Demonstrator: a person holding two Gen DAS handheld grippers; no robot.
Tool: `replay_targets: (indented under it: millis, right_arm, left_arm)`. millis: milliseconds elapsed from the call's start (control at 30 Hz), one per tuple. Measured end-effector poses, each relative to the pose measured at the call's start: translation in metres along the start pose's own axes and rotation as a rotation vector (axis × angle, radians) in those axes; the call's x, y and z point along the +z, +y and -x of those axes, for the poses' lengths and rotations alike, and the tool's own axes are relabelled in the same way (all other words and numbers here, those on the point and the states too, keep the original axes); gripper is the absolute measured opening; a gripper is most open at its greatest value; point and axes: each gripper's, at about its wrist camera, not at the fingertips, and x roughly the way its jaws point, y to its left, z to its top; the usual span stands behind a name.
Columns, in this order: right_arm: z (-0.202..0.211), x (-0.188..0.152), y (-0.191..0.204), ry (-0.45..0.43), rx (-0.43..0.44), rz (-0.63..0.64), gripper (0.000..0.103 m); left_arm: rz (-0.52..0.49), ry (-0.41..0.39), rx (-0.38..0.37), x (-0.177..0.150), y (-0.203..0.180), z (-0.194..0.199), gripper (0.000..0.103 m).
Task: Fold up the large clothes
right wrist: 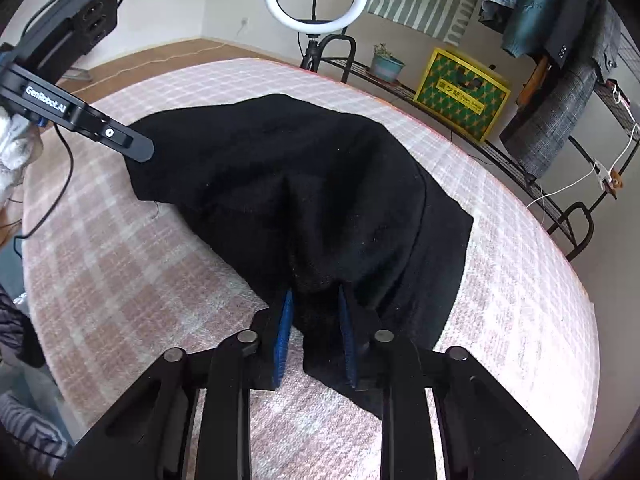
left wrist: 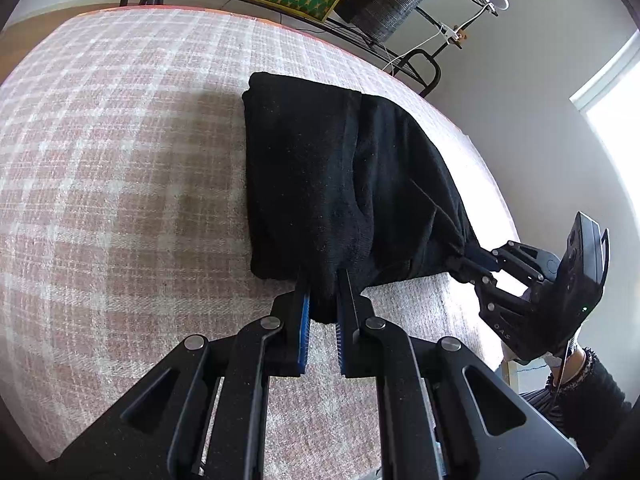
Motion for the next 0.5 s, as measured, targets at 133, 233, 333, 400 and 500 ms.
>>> replay_targets:
  millis: [133,233,333,400,500]
  right_arm:
    - [0.012,0.001,-0.015,-0.025,0.044,-0.049,0.004]
    - [0.039,0.004,-0.031,-0.094,0.113,-0.114,0.004]
    - [0.039,0.0,-0.027,-0.085,0.09,-0.083,0.004]
    - [0.022,-0.007,-0.016,-0.015,0.086,-0.04,0.005]
    - [0.006,-0.013,0.001,0.075,0.087,0.042,0.006]
  left_arm:
    - [0.012,-0.01,-0.03,0.003,0.0,0.009,0.009]
    - [0.014,-0.024,-0.048,0.004,0.002,0.016,0.009]
    - [0.024,0.012,-0.011,0.0,0.009,0.004,0.009]
    - [0.002,0.036,0.027,-0.005,0.011,-0.003,0.009]
    - [-0.035,0.061,0.074,-0.009,0.01,-0.004,0.01]
